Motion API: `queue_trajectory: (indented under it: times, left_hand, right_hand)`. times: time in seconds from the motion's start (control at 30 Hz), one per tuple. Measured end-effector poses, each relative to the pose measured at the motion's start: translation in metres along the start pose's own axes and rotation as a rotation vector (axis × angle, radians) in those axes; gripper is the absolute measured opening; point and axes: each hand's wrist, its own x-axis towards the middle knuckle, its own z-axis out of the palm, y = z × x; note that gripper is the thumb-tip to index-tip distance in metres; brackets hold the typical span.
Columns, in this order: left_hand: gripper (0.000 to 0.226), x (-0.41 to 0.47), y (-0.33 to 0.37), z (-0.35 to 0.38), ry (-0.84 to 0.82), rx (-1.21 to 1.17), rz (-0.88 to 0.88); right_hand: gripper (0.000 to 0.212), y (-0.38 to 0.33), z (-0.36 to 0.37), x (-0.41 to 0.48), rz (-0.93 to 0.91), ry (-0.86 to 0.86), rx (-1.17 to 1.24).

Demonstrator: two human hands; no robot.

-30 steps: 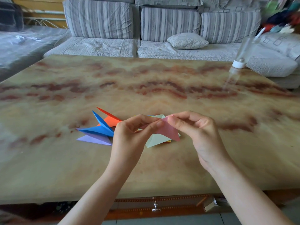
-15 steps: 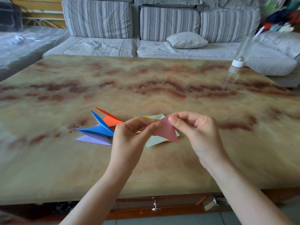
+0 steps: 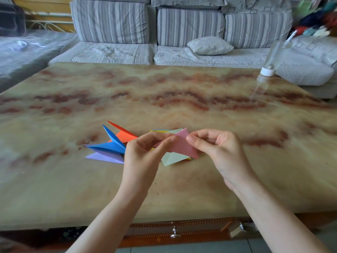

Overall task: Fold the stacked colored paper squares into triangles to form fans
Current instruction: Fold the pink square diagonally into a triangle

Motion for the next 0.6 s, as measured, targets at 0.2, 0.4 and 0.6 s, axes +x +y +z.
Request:
queue_trajectory:
  times: [0.2, 0.4, 0.6]
  left_hand:
    - [0.020, 0.0027, 0.0016, -0.0042, 0.025, -0.003, -0.005]
    - [0.018, 0.0019, 0.0006, -0.0008, 0.016, -0.013, -0.018]
    - [0.015, 0.0034, 0.0023, -0.0029, -0.034, 0.020, -0.118]
  right_hand:
    - [0.007, -0.0004, -0.0053, 0.0008, 0.056, -0.064, -0.017]
    - [0.007, 0.0001, -0.0061, -0.0006, 0.008, -0.067, -0.036]
    - [0.010, 0.0024, -0.0064, -0.0002, 0.011, -0.079, -0.067]
